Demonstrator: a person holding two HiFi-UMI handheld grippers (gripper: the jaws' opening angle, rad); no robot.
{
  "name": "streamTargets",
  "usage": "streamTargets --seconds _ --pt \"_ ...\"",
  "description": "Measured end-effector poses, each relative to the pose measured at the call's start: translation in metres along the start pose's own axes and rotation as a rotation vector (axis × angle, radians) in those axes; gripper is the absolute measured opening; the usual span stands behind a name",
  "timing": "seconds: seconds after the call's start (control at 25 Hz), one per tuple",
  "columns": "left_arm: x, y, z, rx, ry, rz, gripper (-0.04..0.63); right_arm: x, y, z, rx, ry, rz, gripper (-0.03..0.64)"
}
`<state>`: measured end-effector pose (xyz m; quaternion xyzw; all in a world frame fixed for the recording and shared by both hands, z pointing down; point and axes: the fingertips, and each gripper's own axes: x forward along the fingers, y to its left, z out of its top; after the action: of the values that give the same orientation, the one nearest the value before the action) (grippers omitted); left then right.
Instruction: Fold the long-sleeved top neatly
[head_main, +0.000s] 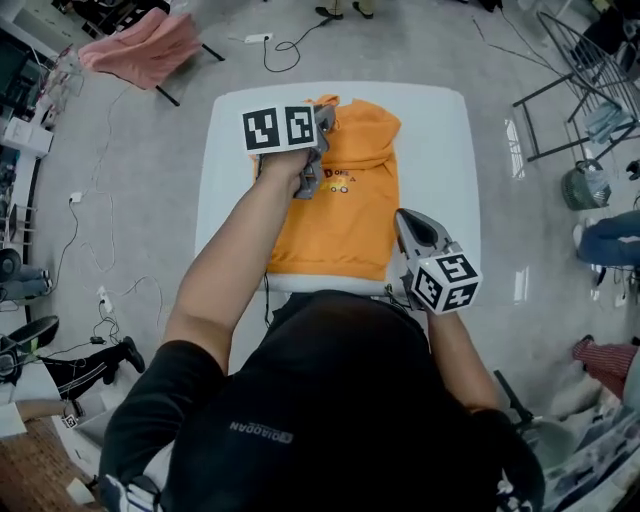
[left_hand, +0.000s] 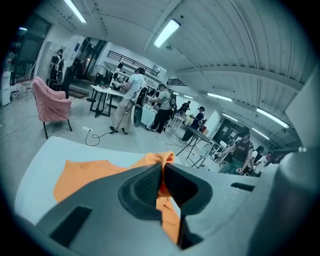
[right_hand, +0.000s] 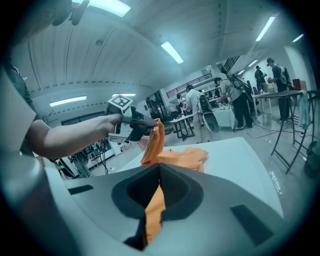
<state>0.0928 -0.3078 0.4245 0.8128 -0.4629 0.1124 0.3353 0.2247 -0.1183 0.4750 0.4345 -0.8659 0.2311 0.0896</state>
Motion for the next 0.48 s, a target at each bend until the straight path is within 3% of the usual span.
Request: streamTargets --seconds 0.48 --pt "0.125 -0.007 -0.079 0.083 0.228 0.121 0.023 -0.034 -0.058 -0.031 0.05 0.062 -0.073 0.006"
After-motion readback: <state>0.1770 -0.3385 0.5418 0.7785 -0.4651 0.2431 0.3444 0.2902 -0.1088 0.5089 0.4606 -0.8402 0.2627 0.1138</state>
